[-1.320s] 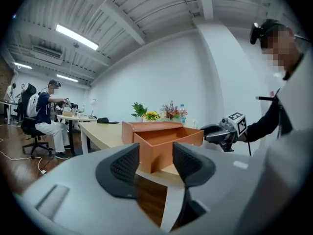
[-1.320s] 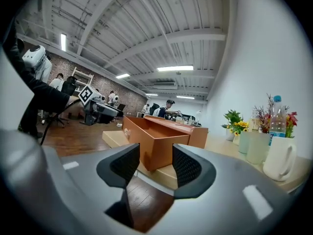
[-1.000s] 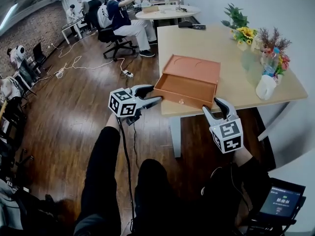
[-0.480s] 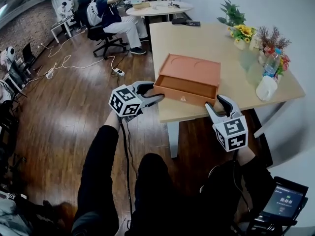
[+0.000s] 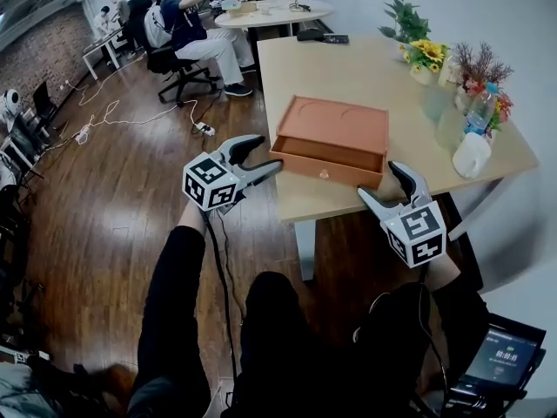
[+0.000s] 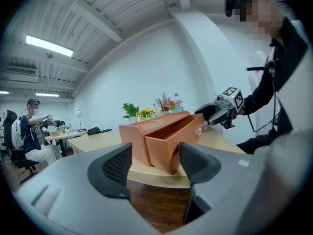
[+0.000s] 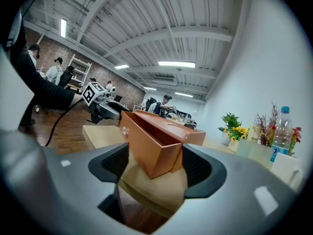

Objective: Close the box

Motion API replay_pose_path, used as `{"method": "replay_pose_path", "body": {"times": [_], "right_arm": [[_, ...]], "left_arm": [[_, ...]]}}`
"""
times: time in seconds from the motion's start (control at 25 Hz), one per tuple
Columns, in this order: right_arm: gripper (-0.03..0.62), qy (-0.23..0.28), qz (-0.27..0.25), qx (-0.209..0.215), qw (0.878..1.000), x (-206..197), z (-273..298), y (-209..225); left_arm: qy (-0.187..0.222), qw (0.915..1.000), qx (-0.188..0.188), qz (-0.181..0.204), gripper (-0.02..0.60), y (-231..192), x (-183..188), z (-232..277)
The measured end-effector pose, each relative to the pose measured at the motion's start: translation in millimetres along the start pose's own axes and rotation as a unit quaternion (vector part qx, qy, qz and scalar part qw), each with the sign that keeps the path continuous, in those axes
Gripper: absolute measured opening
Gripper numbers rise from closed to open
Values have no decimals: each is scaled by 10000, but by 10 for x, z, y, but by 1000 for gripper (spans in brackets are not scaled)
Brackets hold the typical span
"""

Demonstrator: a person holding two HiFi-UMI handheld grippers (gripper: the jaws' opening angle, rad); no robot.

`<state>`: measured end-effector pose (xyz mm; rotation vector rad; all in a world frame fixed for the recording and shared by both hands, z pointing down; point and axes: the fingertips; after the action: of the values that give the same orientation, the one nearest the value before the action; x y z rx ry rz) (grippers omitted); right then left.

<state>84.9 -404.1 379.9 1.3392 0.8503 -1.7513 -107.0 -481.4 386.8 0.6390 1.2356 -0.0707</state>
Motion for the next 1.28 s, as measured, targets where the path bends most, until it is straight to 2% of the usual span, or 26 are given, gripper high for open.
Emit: {"method": "replay_pose_path", "body": {"times": [0.04,0.16,0.36,0.48,0.56,0.68,0.88,0.92,1.12,1.28], "right_arm": [[385,-58,31,124,9999,9,11,-13],[441,-380,159,411,9983,16,105,23],[459,-853,348,641,9937,35,286,150],[455,-901,320,530,9940,63,341,224],[429,-858,280,438,9950,51,359,248],[384,-679,285,190,9971,62,350,303],[222,-369,481,-315,9977,155,284,490],[201,-341,535,-352,9974,169,275,504],[195,-251,573,-477,9969,189,279,507],[196,-244,536,-474,9971,179,289,512]], "left_arm": [[44,9999,24,-96,320,-56,1,-3],[43,9983,-324,-488,388,-94,-32,86],[-204,9930,-1000,-587,430,-17,-29,302],[-308,9908,-1227,-491,426,30,7,383],[-336,9905,-1249,-464,421,41,1,422],[-332,9929,-1023,-506,378,-3,0,443],[-426,9972,-277,-541,212,-160,5,456],[-453,9974,-162,-543,195,-174,6,454],[-464,9969,128,-624,192,-189,15,450],[-431,9974,258,-524,196,-180,24,449]]}}
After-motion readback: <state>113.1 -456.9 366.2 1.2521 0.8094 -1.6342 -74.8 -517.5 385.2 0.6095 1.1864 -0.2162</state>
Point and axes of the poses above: the fingertips, and each gripper's own axes: z forward along the fingers, y to its right, x out of its top, and after that the axes turned 15 degrees about z, right-handed
